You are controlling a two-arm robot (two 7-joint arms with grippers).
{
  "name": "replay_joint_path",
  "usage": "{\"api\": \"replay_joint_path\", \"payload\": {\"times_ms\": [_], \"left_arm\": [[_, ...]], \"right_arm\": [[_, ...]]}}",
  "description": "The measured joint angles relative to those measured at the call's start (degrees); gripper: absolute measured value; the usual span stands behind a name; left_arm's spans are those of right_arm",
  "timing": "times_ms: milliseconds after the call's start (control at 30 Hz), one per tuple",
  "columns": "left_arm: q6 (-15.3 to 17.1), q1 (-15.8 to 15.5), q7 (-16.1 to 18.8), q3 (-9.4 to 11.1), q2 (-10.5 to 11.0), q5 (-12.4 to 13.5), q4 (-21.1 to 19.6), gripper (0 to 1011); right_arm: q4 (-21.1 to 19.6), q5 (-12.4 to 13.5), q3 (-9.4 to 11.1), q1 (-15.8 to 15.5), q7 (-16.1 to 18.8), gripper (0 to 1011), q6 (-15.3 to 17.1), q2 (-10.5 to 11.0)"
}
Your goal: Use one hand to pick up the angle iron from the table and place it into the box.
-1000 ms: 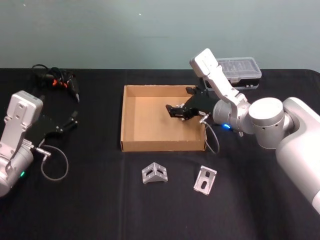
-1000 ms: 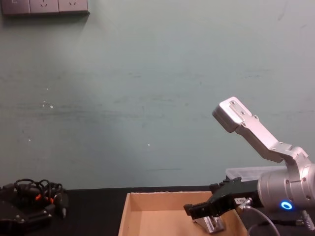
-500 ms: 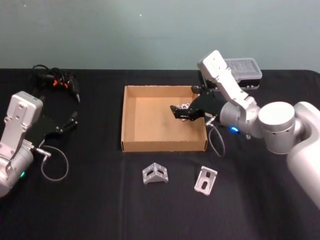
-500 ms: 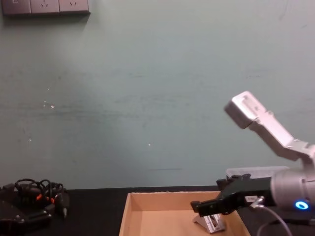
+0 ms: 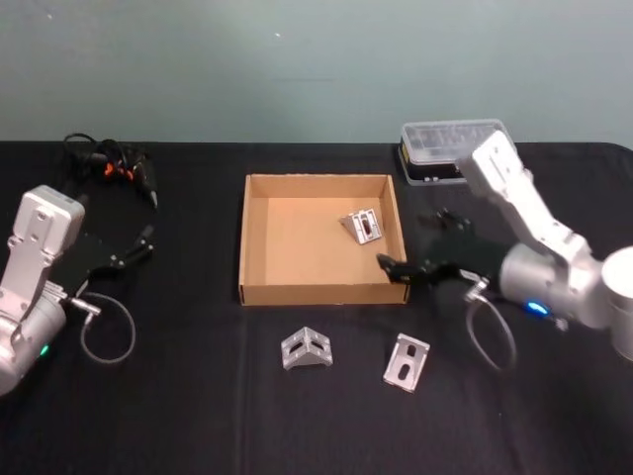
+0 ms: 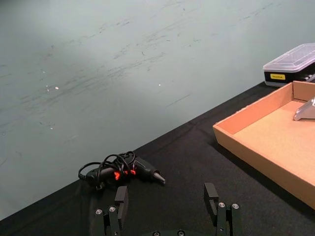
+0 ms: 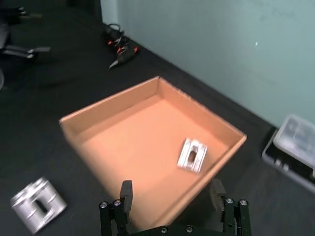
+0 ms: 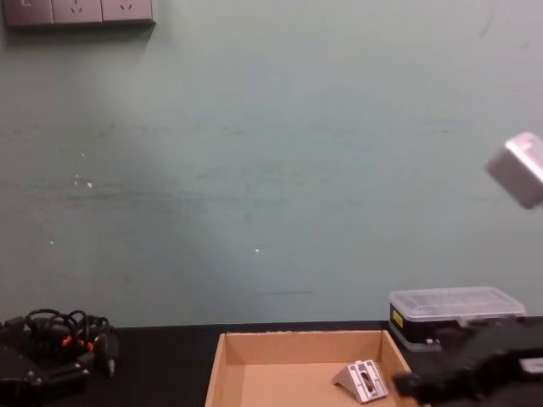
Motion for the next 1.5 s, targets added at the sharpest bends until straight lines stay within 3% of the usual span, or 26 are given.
{"api": "replay_joint_path", "payload": {"times_ms": [67,133,200,433,567,867,1067,1500], "left_arm": [[0.00,0.00,0.00,0.00,0.00,0.00,0.00,1011],[0.00,0.00,0.00,0.00,0.00,0.00,0.00,1012],[0.00,0.00,0.00,0.00,0.00,0.00,0.00,1011],[0.00,0.00,0.00,0.00,0.00,0.00,0.00,1012],[0.00,0.00,0.00,0.00,0.00,0.00,0.00,1012],[0.00,0.00,0.00,0.00,0.00,0.00,0.00,1011],[0.00,0.00,0.00,0.00,0.00,0.00,0.00,1011],[0.00,0.00,0.00,0.00,0.00,0.00,0.01,1011]], "right_arm": [[-4.06,1.58,1.04,-2.92,0.76,1004,2.09,2.80],[-5.11,2.02,1.31,-3.70,0.95,1004,2.58,3.59],[-8.43,3.70,2.31,-6.27,1.91,1004,4.79,6.35],[-13.44,7.11,3.48,-9.85,4.32,1004,7.76,10.37],[-15.94,8.48,2.98,-11.12,5.53,1004,9.41,12.24],[-17.27,8.06,0.30,-10.73,4.95,1004,12.81,13.86],[-16.62,6.29,-2.90,-8.97,4.65,1004,13.39,14.71],[-12.19,4.03,-6.93,-4.55,3.30,1004,14.13,11.86]]}}
